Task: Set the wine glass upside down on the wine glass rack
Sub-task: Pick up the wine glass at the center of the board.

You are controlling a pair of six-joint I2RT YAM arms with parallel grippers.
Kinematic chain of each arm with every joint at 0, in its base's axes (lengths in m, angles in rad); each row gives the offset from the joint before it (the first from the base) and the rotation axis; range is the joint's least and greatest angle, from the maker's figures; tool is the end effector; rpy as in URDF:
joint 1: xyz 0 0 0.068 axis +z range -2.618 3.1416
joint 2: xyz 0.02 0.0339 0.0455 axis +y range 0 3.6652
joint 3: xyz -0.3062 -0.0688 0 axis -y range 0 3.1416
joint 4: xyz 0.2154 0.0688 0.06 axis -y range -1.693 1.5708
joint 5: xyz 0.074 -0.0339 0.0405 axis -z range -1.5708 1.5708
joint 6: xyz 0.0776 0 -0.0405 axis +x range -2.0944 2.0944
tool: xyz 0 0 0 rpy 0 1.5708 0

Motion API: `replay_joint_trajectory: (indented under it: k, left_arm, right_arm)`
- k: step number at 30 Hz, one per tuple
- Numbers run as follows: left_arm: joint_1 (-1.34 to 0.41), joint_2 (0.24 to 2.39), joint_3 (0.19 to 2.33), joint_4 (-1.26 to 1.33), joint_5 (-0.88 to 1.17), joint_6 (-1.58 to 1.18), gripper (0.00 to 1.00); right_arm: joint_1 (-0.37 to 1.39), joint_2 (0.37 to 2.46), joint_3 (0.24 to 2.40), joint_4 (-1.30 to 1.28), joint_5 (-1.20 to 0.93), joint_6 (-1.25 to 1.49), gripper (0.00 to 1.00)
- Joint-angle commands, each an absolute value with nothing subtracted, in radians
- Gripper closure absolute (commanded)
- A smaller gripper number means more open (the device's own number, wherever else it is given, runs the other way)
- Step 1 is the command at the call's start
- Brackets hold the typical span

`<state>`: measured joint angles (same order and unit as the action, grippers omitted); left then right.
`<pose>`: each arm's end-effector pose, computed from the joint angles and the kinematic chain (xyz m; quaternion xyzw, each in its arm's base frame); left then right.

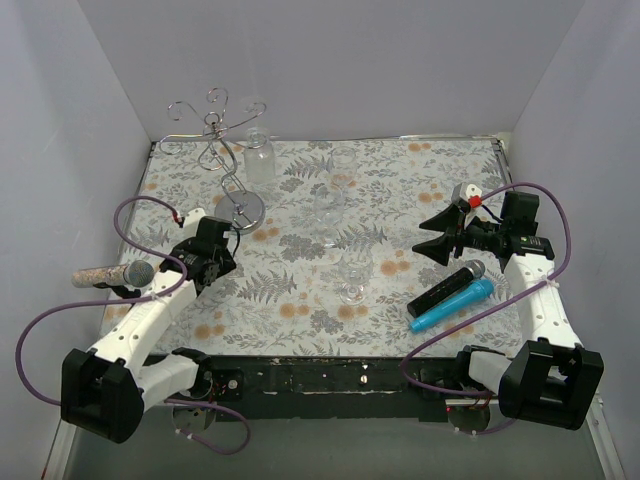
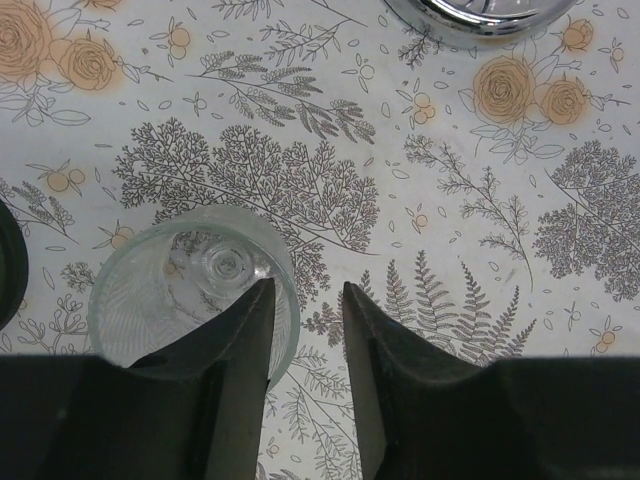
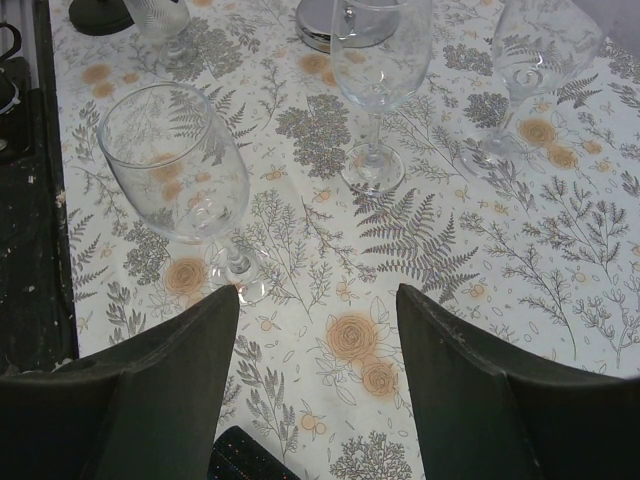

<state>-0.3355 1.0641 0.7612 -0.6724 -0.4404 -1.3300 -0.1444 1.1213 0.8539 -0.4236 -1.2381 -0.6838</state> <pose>0.1769 -0.0266 0.2549 -0.5013 0.7894 -0.0713 0.3471 0.1957 0.0457 0.3269 -0.4345 0.6444 0.3411 0.5288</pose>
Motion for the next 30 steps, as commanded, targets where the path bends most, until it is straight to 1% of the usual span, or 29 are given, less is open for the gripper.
replay_joint_trajectory:
  k: [1,3,7,9,14,30]
  left_arm:
    - [-0.331,1.081,0.788,-0.678,-0.413,-1.315,0.71]
    - [-0.331,1.091,0.801,-0.681,-0.399,-1.309,0.78]
    - [-0.331,1.098,0.818,-0.690,-0.370,-1.296,0.95]
    - [-0.331,1.094,0.828,-0.692,-0.351,-1.293,1.00]
    - [-0.331,1.072,0.854,-0.696,-0.275,-1.261,1.00]
    - [-0.334,0.953,0.865,-0.675,0.104,-1.201,1.00]
  right_arm:
    - [-0.149,1.127,0.851,-0.431,-1.262,-0.693,0.28]
    - [-0.149,1.129,0.853,-0.430,-1.262,-0.693,0.28]
    - [-0.149,1.127,0.853,-0.431,-1.262,-0.695,0.28]
    - [-0.149,1.126,0.851,-0.434,-1.262,-0.698,0.28]
    - [-0.149,1.126,0.851,-0.436,-1.262,-0.700,0.28]
    - [-0.149,1.123,0.845,-0.434,-1.264,-0.704,0.28]
